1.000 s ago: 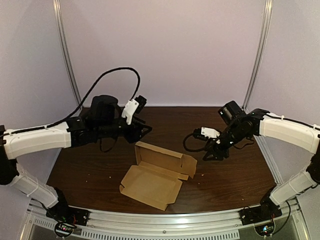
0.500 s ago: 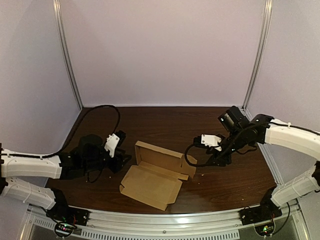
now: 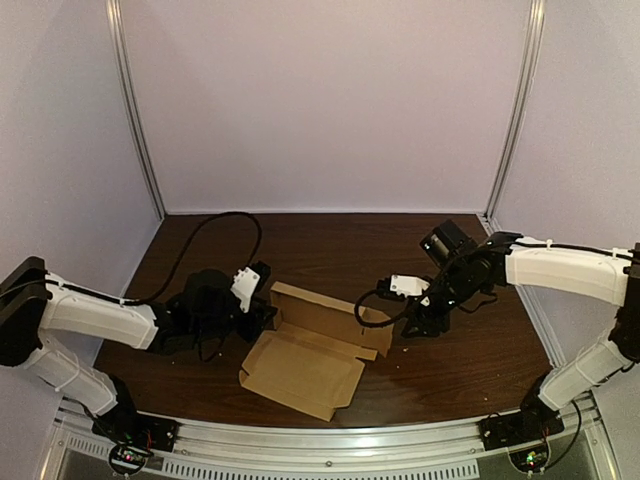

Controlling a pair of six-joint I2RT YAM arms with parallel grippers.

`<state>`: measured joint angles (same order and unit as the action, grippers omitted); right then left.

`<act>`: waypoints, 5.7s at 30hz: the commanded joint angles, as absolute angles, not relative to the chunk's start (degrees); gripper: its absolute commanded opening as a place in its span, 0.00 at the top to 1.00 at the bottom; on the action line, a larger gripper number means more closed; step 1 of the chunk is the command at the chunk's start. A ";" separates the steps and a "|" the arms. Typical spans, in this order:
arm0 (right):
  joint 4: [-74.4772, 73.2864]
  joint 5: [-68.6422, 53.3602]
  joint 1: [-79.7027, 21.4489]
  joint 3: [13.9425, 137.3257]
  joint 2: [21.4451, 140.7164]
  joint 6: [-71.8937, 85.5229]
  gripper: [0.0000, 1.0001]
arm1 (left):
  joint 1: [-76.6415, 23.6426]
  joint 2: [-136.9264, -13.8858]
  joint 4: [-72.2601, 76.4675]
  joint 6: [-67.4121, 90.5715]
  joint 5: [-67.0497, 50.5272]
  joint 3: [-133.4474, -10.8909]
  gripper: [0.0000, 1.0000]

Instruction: Fold the paper box

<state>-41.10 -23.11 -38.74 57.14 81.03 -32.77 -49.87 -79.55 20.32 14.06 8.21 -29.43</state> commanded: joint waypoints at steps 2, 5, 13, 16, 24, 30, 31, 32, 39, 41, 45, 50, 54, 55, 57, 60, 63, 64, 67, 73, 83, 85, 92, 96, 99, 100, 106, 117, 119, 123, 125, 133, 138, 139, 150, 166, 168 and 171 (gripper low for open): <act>-40.78 -25.70 -38.93 59.06 83.28 -32.69 0.49 | -50.07 -83.10 24.70 15.09 12.11 -32.13 0.66; -44.57 -25.25 -38.93 60.61 81.75 -33.29 0.50 | -50.10 -84.65 24.78 15.75 12.04 -33.13 0.67; -52.03 -17.51 -42.53 60.13 67.75 -40.06 0.50 | -50.09 -86.57 15.04 13.94 11.47 -41.07 0.70; -53.56 -15.81 -45.71 59.98 66.40 -41.53 0.50 | -50.03 -90.02 9.08 11.31 9.89 -46.43 0.71; -49.92 -20.63 -45.80 66.68 72.98 -31.85 0.47 | -50.06 -99.97 -6.06 7.69 6.61 -63.33 0.70; -51.30 -21.48 -45.09 75.22 81.43 -24.74 0.45 | -50.03 -106.73 -15.77 6.51 4.61 -78.15 0.67; -51.60 -22.65 -44.82 76.46 82.22 -23.87 0.45 | -50.01 -107.78 -17.25 6.46 4.21 -80.37 0.65; -52.10 -23.34 -44.77 78.05 83.11 -22.88 0.45 | -50.01 -108.63 -18.80 6.42 4.02 -82.22 0.64; -52.32 -21.15 -44.74 86.43 91.35 -14.29 0.41 | -50.02 -103.95 -32.24 12.25 14.88 -84.05 0.57; -52.59 -20.49 -44.80 88.84 93.91 -12.98 0.41 | -50.04 -98.04 -33.18 16.81 17.63 -78.70 0.55; -51.86 -17.20 -45.22 93.98 98.20 -12.42 0.42 | -50.01 -86.12 -34.51 28.16 20.91 -65.58 0.52; -46.37 -17.78 -47.59 93.92 99.30 -23.91 0.48 | -50.01 -75.96 -32.24 35.73 17.77 -54.20 0.51; -63.98 -29.99 -48.43 96.76 101.43 -51.73 0.43 | -49.56 -73.30 -34.30 38.04 17.40 -51.54 0.50; -67.83 -29.23 -48.43 97.45 101.65 -56.15 0.43 | -49.45 -72.94 -34.99 38.27 16.92 -51.43 0.50; -71.98 -27.28 -48.43 99.69 102.53 -62.42 0.43 | -49.40 -72.67 -36.04 38.26 16.13 -51.50 0.50; -75.37 -26.73 -48.57 104.90 104.73 -65.25 0.41 | -49.39 -71.99 -36.97 38.21 16.54 -50.95 0.50; -75.75 -27.29 -48.58 107.98 107.33 -65.69 0.40 | -49.39 -70.77 -36.30 38.50 17.13 -49.48 0.50; -75.30 -27.26 -48.67 108.75 108.38 -65.58 0.39 | -49.39 -70.25 -35.98 38.83 17.07 -48.78 0.50; -74.44 -27.32 -48.65 111.30 111.77 -65.07 0.39 | -49.39 -68.74 -34.46 39.73 16.10 -47.10 0.50; -76.36 -26.29 -48.69 115.26 117.51 -65.50 0.39 | -49.39 -66.31 -33.76 40.17 15.38 -45.10 0.50; -69.23 -23.94 -48.81 98.04 105.47 -61.27 0.48 | -49.39 -66.24 -31.50 40.07 15.01 -43.24 0.50; -64.74 -23.00 -48.98 90.44 98.86 -59.81 0.49 | -49.37 -66.77 -30.58 40.21 14.74 -42.73 0.50; -53.36 -21.77 -49.74 65.17 80.08 -53.22 0.47 | -49.95 -65.58 -24.26 40.47 11.23 -39.95 0.51; -52.21 -21.60 -50.71 58.68 77.70 -50.77 0.47 | -51.09 -64.79 -19.19 40.74 8.63 -37.64 0.50; -50.93 -22.54 -50.76 57.98 75.99 -48.37 0.47 | -51.15 -66.39 -19.72 42.29 9.00 -37.52 0.50; -50.31 -22.76 -50.72 58.70 74.88 -47.64 0.47 | -51.11 -67.05 -20.37 43.64 9.51 -37.45 0.50; -46.36 -17.63 -50.71 68.04 76.74 -44.31 0.45 | -50.86 -72.35 -20.85 49.83 13.53 -39.64 0.43; -56.47 -21.53 -50.72 88.04 98.31 -59.04 0.15 | -50.36 -77.02 -20.19 51.02 10.86 -43.86 0.45; -56.03 -22.35 -50.87 89.23 100.23 -60.06 0.14 | -50.36 -74.34 -19.77 51.41 11.52 -41.92 0.45; -57.06 -21.51 -50.89 92.45 104.27 -61.51 0.13 | -50.33 -69.48 -19.35 51.61 12.39 -39.14 0.45; -57.63 -20.76 -50.94 93.33 105.57 -61.70 0.13 | -50.36 -68.74 -20.30 51.15 12.62 -38.86 0.45; -56.69 -18.34 -50.98 85.07 99.51 -59.75 0.18 | -50.36 -68.56 -20.97 49.44 12.96 -38.97 0.45; -56.33 -17.45 -51.82 75.63 92.18 -56.70 0.21 | -50.32 -70.16 -20.67 48.26 13.03 -39.87 0.45; -56.47 -17.66 -52.04 73.62 90.75 -55.83 0.21 | -50.36 -70.55 -20.47 48.17 12.97 -39.88 0.46; -50.57 -22.87 -54.71 51.61 82.42 -45.42 0.25 | -50.84 -73.63 -11.78 48.35 7.45 -36.11 0.46; -47.81 -12.10 -54.75 84.04 93.74 -59.03 0.09 | -51.01 -68.77 -15.68 51.43 9.47 -35.35 0.47; -48.84 -13.51 -54.67 86.71 98.22 -60.96 0.02 | -51.15 -66.92 -15.73 51.66 9.45 -34.38 0.47; -49.31 -16.14 -54.68 88.88 102.97 -62.76 0.00 | -51.15 -63.37 -16.26 51.58 10.18 -33.10 0.47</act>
